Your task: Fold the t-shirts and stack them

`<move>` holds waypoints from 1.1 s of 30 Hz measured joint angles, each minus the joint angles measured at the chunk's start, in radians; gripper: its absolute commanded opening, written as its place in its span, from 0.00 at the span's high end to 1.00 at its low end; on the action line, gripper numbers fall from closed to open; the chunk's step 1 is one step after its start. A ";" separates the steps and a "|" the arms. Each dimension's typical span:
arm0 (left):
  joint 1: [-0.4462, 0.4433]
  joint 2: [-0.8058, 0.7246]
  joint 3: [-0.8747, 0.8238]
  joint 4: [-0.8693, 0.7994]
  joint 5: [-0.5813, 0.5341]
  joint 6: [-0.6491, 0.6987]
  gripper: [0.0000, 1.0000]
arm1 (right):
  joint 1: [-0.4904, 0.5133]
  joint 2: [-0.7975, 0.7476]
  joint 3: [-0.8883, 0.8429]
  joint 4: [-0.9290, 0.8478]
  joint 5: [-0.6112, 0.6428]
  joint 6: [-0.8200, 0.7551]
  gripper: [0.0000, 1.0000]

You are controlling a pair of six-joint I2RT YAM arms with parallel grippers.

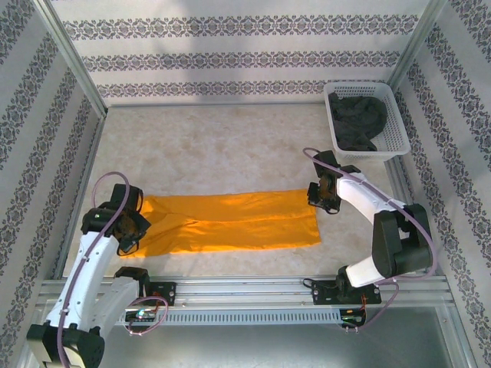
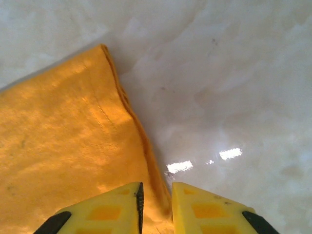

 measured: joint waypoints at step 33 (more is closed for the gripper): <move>-0.355 0.182 0.013 0.053 0.126 -0.235 1.00 | 0.060 0.087 0.102 0.020 -0.011 0.081 0.74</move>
